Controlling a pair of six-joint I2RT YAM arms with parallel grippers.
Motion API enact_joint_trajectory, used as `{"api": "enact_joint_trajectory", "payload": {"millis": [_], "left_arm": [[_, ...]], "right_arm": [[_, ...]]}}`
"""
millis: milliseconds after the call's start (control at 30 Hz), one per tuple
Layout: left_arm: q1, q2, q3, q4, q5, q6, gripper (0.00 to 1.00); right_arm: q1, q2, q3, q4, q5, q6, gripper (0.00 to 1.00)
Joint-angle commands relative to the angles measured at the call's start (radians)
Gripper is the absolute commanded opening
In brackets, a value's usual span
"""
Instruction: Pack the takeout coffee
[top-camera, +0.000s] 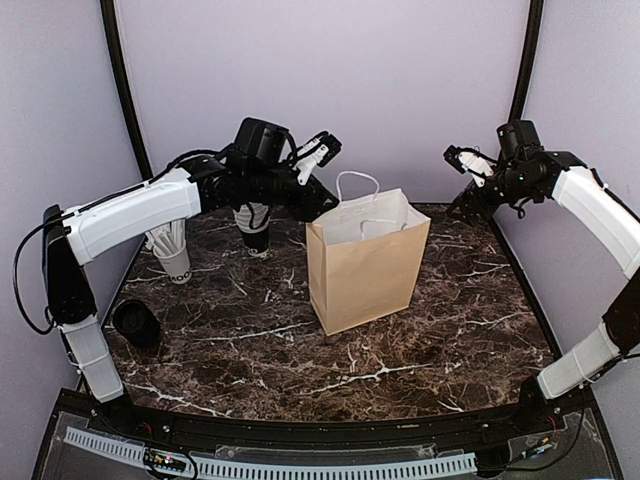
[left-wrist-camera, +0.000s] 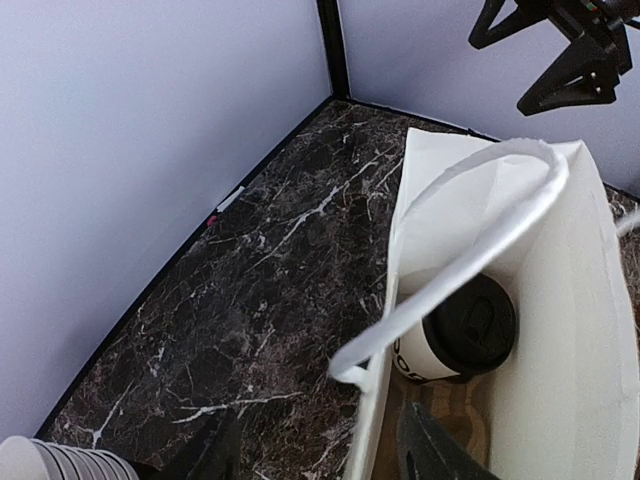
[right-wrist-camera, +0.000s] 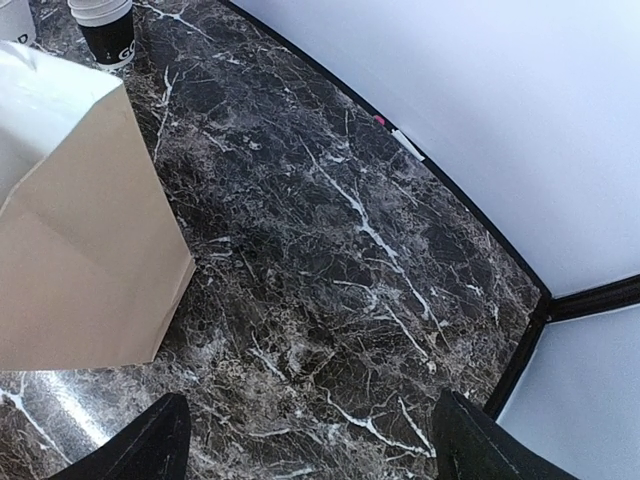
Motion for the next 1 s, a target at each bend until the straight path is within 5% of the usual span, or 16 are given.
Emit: {"api": "enact_joint_trajectory", "payload": {"millis": [0,167,333,467,600,967], "left_arm": [[-0.006,-0.082,0.028,0.0,-0.002,0.005,0.61],[-0.004,-0.174,0.015,-0.055,-0.037,-0.003,0.66],[0.033,-0.267,-0.016,-0.181,-0.244,-0.128,0.68],[0.169,-0.348,-0.079,-0.332,-0.327,-0.303,0.58],[0.337,-0.475,-0.229,-0.402,-0.281,-0.429,0.47],[0.68,-0.616,-0.568,-0.477,-0.068,-0.498,0.53]], "right_arm": [[-0.003,-0.009,-0.014,0.035,-0.015,0.018,0.85],[-0.003,-0.01,-0.026,0.045,-0.021,0.025,0.86],[-0.005,-0.01,-0.044,0.068,-0.021,0.053,0.88],[-0.011,-0.018,-0.077,0.096,-0.035,0.081,0.89],[-0.013,-0.028,-0.107,0.122,-0.056,0.104,0.89],[-0.012,-0.048,-0.115,0.119,-0.069,0.1,0.89]]}}
